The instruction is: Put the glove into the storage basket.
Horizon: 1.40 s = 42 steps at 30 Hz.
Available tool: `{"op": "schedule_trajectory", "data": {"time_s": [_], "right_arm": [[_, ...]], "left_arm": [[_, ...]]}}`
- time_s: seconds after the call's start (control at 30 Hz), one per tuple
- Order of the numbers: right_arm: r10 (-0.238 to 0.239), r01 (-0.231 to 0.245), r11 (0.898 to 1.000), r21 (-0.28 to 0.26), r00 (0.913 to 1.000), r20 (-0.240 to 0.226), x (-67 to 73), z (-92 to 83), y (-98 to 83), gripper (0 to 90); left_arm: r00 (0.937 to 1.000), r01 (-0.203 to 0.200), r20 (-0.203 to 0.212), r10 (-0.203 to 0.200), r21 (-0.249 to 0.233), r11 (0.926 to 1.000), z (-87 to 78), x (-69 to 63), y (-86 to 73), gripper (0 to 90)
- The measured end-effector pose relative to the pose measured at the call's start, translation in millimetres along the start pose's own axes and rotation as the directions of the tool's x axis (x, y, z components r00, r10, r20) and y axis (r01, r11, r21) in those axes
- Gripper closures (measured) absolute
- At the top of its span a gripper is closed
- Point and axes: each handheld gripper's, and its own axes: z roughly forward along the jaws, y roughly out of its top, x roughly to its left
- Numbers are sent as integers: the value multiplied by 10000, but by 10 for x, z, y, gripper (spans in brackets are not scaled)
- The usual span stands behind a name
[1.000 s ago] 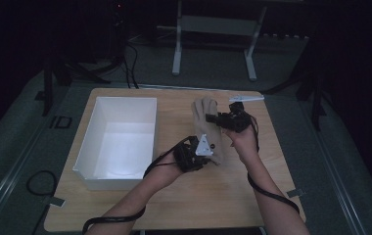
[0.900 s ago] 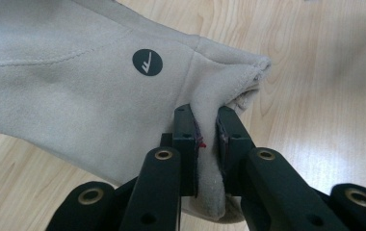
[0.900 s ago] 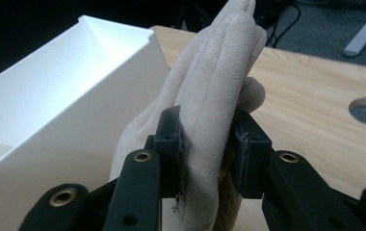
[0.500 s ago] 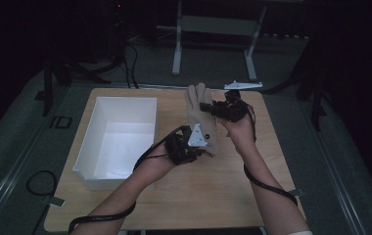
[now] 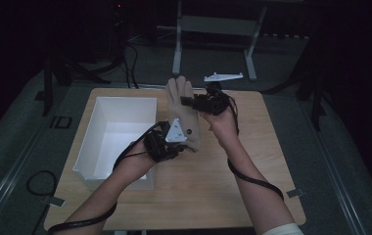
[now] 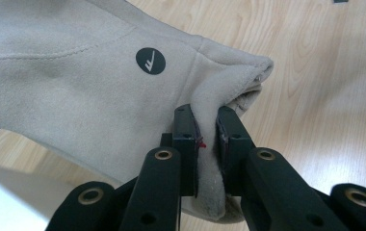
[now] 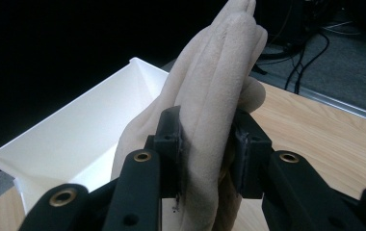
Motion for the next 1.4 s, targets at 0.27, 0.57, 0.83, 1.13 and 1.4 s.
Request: {"op": "schedule_trajectory", "data": {"time_s": [0.27, 0.57, 0.83, 1.13, 1.4], "right_arm": [[17, -14, 10000, 73, 9992, -401, 170, 242, 94, 682], [-127, 137, 9998, 139, 9973, -720, 385, 499, 182, 682], [-243, 275, 9991, 324, 9951, -962, 563, 755, 220, 682], [-352, 425, 9977, 524, 9903, -1344, 767, 1060, 270, 682], [-277, 404, 9951, 902, 9901, -1379, 837, 1328, 127, 682]], "left_arm": [[9992, 151, -366, -142, 231, 9996, -226, 88, -177, 819], [9972, 414, -646, -386, 434, 9982, -402, 179, -392, 818], [9931, 802, -900, -745, 612, 9949, -523, 258, -632, 818], [9837, 1392, -1250, -1290, 766, 9873, -647, 327, -878, 818], [9784, 1705, -1392, -1530, 1238, 9776, -558, 316, -1114, 818]]}}
